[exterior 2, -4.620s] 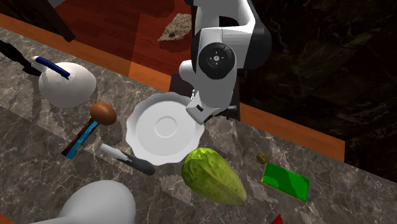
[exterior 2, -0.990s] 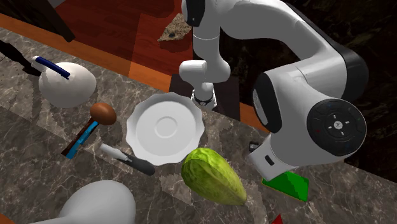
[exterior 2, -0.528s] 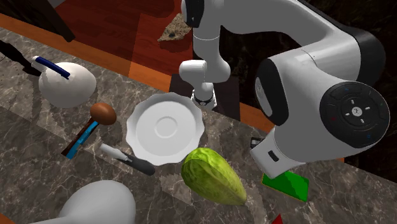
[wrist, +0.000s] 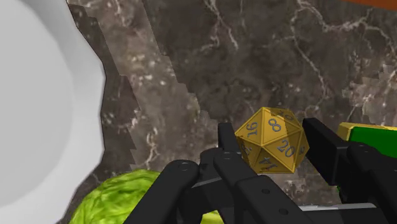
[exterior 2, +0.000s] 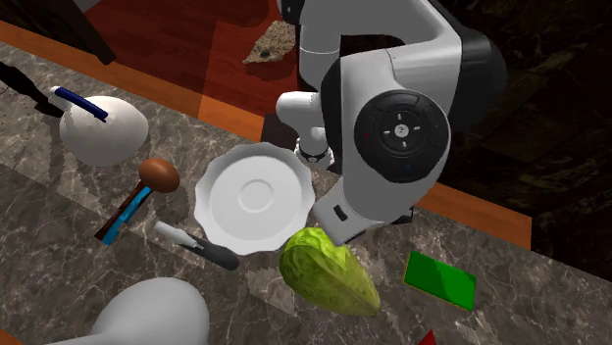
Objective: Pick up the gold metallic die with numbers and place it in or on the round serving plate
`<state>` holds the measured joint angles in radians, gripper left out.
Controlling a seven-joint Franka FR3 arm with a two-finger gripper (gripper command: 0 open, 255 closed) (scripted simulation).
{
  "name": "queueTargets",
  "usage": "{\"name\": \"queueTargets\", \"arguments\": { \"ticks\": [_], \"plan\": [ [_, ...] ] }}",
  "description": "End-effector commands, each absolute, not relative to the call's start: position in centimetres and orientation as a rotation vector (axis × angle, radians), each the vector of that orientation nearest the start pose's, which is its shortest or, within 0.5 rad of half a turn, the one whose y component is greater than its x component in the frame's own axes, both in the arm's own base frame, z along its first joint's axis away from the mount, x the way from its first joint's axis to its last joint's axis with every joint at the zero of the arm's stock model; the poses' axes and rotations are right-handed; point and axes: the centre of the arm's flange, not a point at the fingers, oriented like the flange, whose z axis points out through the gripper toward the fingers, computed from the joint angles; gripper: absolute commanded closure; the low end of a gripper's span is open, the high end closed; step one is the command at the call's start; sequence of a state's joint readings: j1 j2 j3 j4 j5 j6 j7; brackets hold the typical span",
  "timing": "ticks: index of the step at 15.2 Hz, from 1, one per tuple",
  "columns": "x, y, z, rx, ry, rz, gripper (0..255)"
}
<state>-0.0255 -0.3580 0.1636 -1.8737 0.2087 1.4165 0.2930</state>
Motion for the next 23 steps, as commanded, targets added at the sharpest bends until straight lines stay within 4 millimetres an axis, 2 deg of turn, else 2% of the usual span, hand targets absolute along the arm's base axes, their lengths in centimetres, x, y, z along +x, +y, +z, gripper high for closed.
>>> {"name": "queueTargets", "arguments": {
  "ticks": [1,19,23],
  "plan": [
    [40.8,7.4,64.8,-3.001,0.218,0.202,255],
    [34.7,-15.4,64.9,-3.001,0.218,0.202,255],
    [34.7,-15.4,62.8,-3.001,0.218,0.202,255]
  ]
}}
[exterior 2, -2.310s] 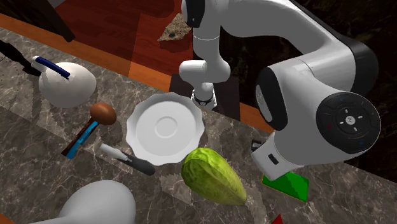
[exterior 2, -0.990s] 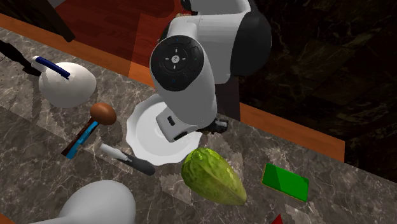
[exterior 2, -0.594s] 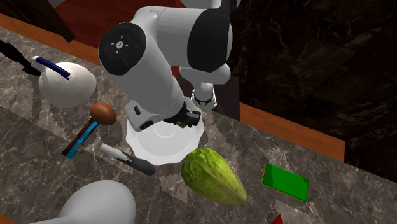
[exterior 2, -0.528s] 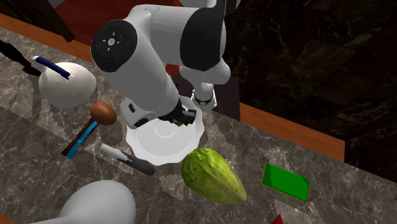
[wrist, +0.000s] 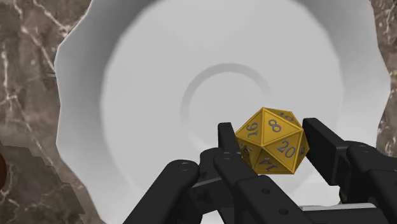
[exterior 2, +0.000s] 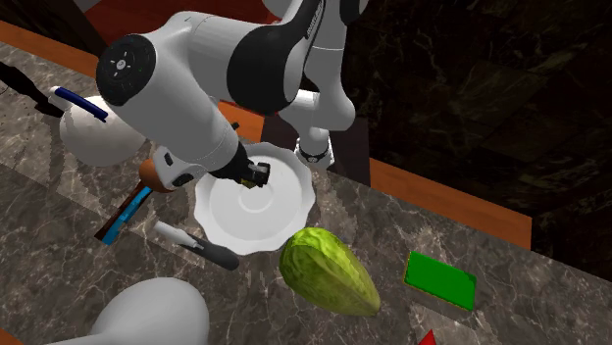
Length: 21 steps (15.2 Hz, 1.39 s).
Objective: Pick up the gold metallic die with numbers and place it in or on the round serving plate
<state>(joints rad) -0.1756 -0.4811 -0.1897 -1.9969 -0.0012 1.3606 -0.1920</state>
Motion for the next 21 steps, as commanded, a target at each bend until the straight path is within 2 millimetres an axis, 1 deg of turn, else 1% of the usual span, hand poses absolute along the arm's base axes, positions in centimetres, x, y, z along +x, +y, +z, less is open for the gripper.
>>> {"name": "queueTargets", "arguments": {
  "ticks": [1,10,17,18,21],
  "plan": [
    [34.7,-15.4,62.3,-3.001,0.218,0.202,255],
    [34.7,-15.4,57.7,-3.001,0.218,0.202,255],
    [34.7,-15.4,57.7,-3.001,0.218,0.202,255],
    [34.7,-15.4,57.7,-3.001,0.218,0.202,0],
    [34.7,-15.4,57.7,-3.001,0.218,0.202,0]
  ]
}}
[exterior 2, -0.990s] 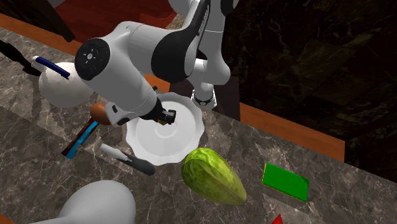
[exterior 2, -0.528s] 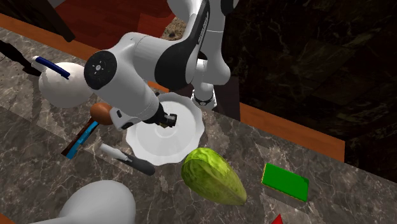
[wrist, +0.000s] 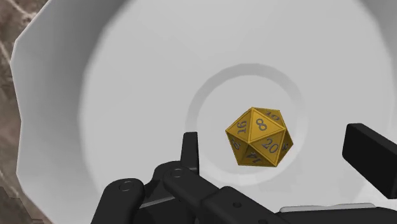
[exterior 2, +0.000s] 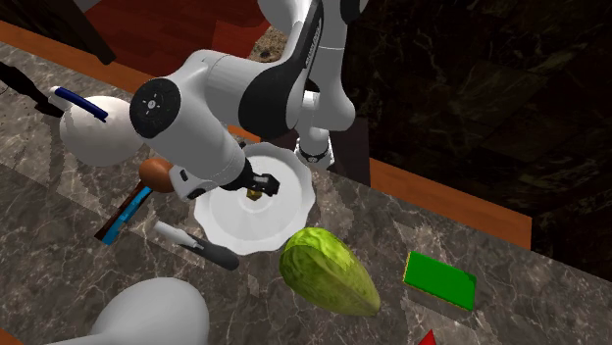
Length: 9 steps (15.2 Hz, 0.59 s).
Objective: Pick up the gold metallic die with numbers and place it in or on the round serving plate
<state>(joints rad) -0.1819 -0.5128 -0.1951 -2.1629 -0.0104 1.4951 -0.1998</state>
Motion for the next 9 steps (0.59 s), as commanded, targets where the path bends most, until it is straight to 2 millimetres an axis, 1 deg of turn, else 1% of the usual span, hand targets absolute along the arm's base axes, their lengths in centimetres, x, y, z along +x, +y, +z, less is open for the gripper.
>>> {"name": "queueTargets", "arguments": {
  "ticks": [1,2,5,6,9],
  "plan": [
    [34.7,-15.4,57.7,-3.001,0.218,0.202,0],
    [34.7,-15.4,57.7,-3.001,0.218,0.202,0],
    [35.2,-15.9,61.6,-3.001,0.218,0.202,0],
    [35.3,-16.0,62.6,-3.001,0.218,0.202,0],
    [35.3,-16.0,62.6,-3.001,0.218,0.202,0]
  ]
}}
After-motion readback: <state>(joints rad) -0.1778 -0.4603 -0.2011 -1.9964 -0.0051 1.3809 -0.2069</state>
